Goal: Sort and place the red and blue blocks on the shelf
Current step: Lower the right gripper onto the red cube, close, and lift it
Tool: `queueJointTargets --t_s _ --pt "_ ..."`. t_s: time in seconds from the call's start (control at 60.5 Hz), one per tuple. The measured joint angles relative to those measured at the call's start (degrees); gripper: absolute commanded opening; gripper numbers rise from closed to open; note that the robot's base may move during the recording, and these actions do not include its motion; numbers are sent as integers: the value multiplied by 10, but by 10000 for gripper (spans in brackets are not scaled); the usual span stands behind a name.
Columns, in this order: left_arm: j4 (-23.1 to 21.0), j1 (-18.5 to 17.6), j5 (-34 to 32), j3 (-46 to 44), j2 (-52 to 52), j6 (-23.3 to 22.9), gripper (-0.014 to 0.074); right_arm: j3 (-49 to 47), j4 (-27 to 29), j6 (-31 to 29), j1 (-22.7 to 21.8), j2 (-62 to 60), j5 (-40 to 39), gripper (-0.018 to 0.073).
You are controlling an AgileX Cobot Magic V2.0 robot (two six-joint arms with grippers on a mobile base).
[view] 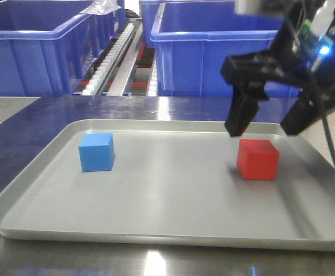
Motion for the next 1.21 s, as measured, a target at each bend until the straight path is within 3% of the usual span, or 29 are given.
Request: queueJointTargets --t_s 0.743,0.842,1.123,1.206 --pt "0 0 0 0 0 0 134 0 0 0 1 43 4 598" --pt "0 0 0 0 0 0 134 0 0 0 1 44 4 503" --pt "0 0 0 0 0 0 134 -1 0 1 3 44 8 40" --pt "0 0 0 0 0 0 134 -1 0 1 3 44 12 58"
